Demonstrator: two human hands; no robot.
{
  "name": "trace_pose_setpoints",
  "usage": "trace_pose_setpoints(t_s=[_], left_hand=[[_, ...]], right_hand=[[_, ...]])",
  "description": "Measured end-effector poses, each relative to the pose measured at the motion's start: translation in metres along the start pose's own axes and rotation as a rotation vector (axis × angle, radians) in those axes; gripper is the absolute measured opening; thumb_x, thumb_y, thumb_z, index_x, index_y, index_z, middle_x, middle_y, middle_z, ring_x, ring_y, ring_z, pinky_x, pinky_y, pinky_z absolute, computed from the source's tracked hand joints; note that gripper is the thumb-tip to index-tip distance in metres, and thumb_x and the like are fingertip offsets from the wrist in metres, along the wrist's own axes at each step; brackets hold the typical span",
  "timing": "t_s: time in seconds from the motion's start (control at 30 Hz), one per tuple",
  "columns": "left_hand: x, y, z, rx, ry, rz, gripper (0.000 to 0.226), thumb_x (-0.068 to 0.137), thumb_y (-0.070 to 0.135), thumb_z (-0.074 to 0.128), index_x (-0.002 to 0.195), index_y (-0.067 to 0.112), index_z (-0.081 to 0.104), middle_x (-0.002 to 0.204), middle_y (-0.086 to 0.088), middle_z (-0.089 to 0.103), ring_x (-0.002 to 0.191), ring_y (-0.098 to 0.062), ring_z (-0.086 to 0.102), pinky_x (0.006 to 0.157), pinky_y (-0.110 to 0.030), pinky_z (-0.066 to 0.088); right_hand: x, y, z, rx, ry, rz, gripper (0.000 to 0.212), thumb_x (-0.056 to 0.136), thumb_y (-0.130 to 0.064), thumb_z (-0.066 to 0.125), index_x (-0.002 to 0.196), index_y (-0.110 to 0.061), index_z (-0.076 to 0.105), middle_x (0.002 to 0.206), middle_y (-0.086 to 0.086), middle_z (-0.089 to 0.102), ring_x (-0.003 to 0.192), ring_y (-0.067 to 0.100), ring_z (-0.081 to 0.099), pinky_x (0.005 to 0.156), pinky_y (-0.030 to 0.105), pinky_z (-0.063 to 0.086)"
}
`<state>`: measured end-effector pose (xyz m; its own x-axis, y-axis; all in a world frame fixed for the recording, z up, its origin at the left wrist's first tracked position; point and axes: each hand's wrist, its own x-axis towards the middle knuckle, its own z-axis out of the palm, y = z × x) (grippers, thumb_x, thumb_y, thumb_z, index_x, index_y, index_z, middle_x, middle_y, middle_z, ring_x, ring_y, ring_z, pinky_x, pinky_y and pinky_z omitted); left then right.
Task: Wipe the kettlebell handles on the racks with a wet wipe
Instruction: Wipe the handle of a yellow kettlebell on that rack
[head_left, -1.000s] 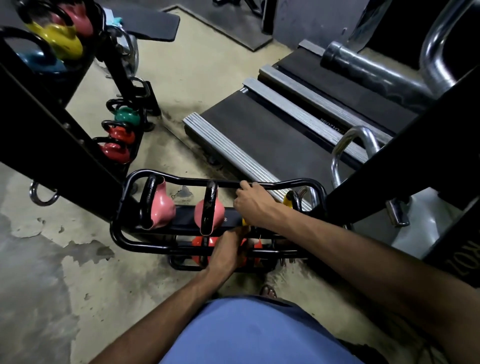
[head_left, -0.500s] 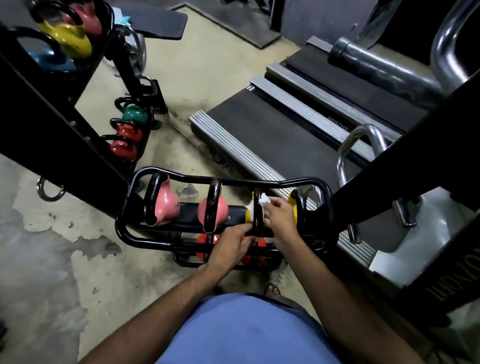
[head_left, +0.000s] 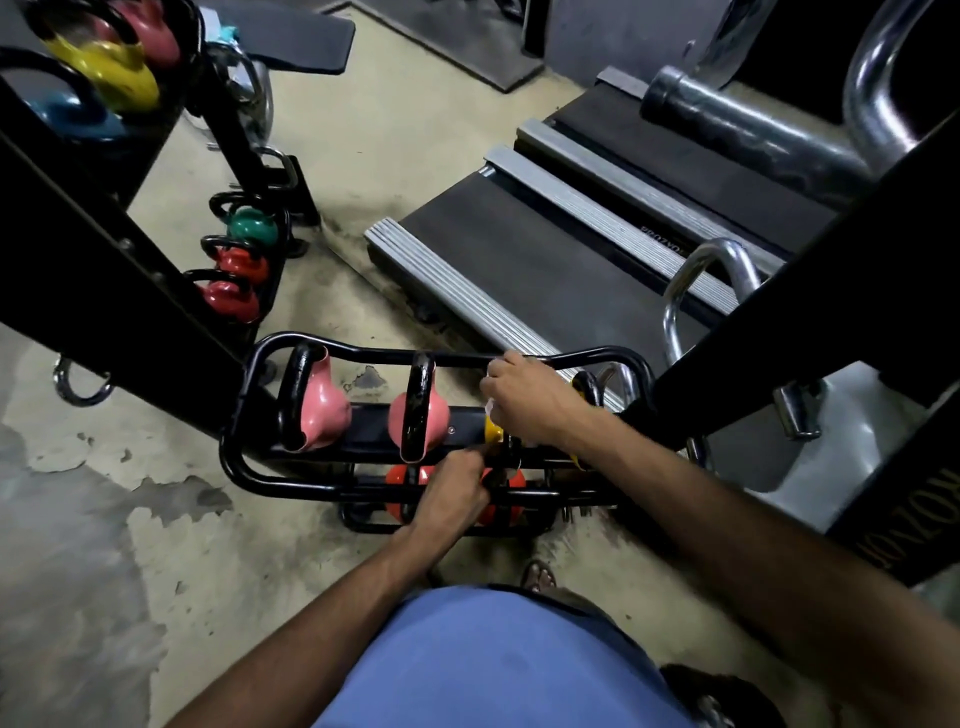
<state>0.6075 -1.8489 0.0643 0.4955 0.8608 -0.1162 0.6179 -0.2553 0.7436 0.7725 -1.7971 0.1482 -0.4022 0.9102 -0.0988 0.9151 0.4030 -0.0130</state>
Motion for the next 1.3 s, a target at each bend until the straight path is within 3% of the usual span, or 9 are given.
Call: trace_pose_setpoints(t_s=[0.13, 0.23, 0.4, 0.5, 0.7, 0.93, 1.03, 1.13, 1.3], left_hand=[[-0.003, 0.0, 0.001, -0.043, 0.046, 0.052, 0.032, 0.091, 0.021, 0.069, 0.122, 0.028, 0.067, 0.113, 0.004, 0.076, 0.111, -0.013, 0.069, 0.084, -0.034, 0.056], [-0.007, 0.005, -0.001, 0.006, 0.085, 0.092, 0.022, 0.091, 0.014, 0.067, 0.112, 0.018, 0.071, 0.106, -0.003, 0.077, 0.106, -0.022, 0.071, 0.077, -0.035, 0.055], [-0.005, 0.007, -0.003, 0.001, 0.09, 0.079, 0.021, 0.093, 0.027, 0.065, 0.112, 0.019, 0.069, 0.105, -0.005, 0.077, 0.105, -0.027, 0.07, 0.077, -0.036, 0.056], [-0.004, 0.006, -0.002, -0.021, 0.081, 0.075, 0.024, 0.092, 0.025, 0.066, 0.116, 0.022, 0.068, 0.108, -0.002, 0.077, 0.107, -0.023, 0.07, 0.078, -0.036, 0.057], [-0.008, 0.007, -0.003, -0.144, 0.05, 0.06, 0.026, 0.094, 0.018, 0.066, 0.118, 0.025, 0.07, 0.111, 0.007, 0.076, 0.105, -0.007, 0.07, 0.082, -0.028, 0.055], [-0.003, 0.001, -0.002, -0.091, 0.002, 0.011, 0.018, 0.088, 0.024, 0.06, 0.101, 0.016, 0.07, 0.097, -0.001, 0.075, 0.093, -0.019, 0.071, 0.078, -0.038, 0.056], [-0.001, 0.004, -0.006, -0.141, 0.018, 0.042, 0.022, 0.092, 0.019, 0.064, 0.111, 0.018, 0.074, 0.105, 0.003, 0.076, 0.096, -0.009, 0.069, 0.084, -0.027, 0.054], [0.0, 0.002, -0.007, -0.165, 0.012, 0.068, 0.021, 0.092, 0.018, 0.067, 0.111, 0.016, 0.074, 0.104, 0.001, 0.077, 0.095, -0.011, 0.069, 0.085, -0.027, 0.054], [-0.003, 0.004, -0.005, -0.171, 0.019, 0.054, 0.021, 0.092, 0.009, 0.067, 0.11, 0.017, 0.075, 0.1, 0.005, 0.076, 0.091, -0.004, 0.068, 0.083, -0.023, 0.052]], right_hand=[[0.028, 0.0, -0.03, -0.201, -0.413, -0.163, 0.028, 0.088, -0.034, 0.054, 0.102, -0.016, 0.07, 0.106, 0.005, 0.069, 0.105, 0.028, 0.06, 0.09, 0.042, 0.05], [0.043, 0.002, -0.037, -0.253, -0.645, -0.191, 0.021, 0.08, -0.031, 0.056, 0.09, -0.016, 0.067, 0.088, 0.003, 0.07, 0.081, 0.032, 0.068, 0.076, 0.041, 0.06], [0.055, 0.002, -0.038, -0.416, -0.777, -0.257, 0.007, 0.068, -0.023, 0.044, 0.065, -0.018, 0.049, 0.073, -0.001, 0.058, 0.083, 0.029, 0.066, 0.081, 0.042, 0.058], [0.057, 0.002, -0.026, -0.363, -0.778, -0.21, 0.017, 0.073, -0.026, 0.045, 0.069, -0.016, 0.058, 0.079, 0.001, 0.064, 0.083, 0.028, 0.066, 0.078, 0.042, 0.059], [0.0, 0.003, -0.035, -0.223, -0.251, -0.332, 0.011, 0.086, -0.022, 0.062, 0.095, -0.019, 0.067, 0.099, -0.002, 0.059, 0.096, 0.023, 0.052, 0.078, 0.036, 0.04], [-0.061, -0.024, 0.025, 0.867, 0.362, 0.591, 0.011, 0.087, -0.011, 0.068, 0.087, -0.017, 0.059, 0.09, 0.001, 0.061, 0.08, 0.014, 0.055, 0.067, 0.025, 0.039], [-0.052, -0.041, 0.04, 1.491, 0.434, 0.911, 0.007, 0.091, -0.015, 0.064, 0.095, -0.021, 0.064, 0.088, 0.002, 0.069, 0.075, 0.011, 0.062, 0.068, 0.026, 0.05], [-0.034, -0.034, 0.036, 1.802, 0.371, 1.09, 0.021, 0.097, -0.003, 0.052, 0.086, -0.016, 0.065, 0.066, -0.002, 0.062, 0.052, 0.005, 0.055, 0.052, 0.022, 0.045], [-0.044, -0.046, 0.034, 1.641, 0.546, 1.051, 0.015, 0.097, -0.009, 0.064, 0.082, -0.014, 0.065, 0.073, 0.003, 0.064, 0.063, 0.012, 0.057, 0.06, 0.027, 0.047]])
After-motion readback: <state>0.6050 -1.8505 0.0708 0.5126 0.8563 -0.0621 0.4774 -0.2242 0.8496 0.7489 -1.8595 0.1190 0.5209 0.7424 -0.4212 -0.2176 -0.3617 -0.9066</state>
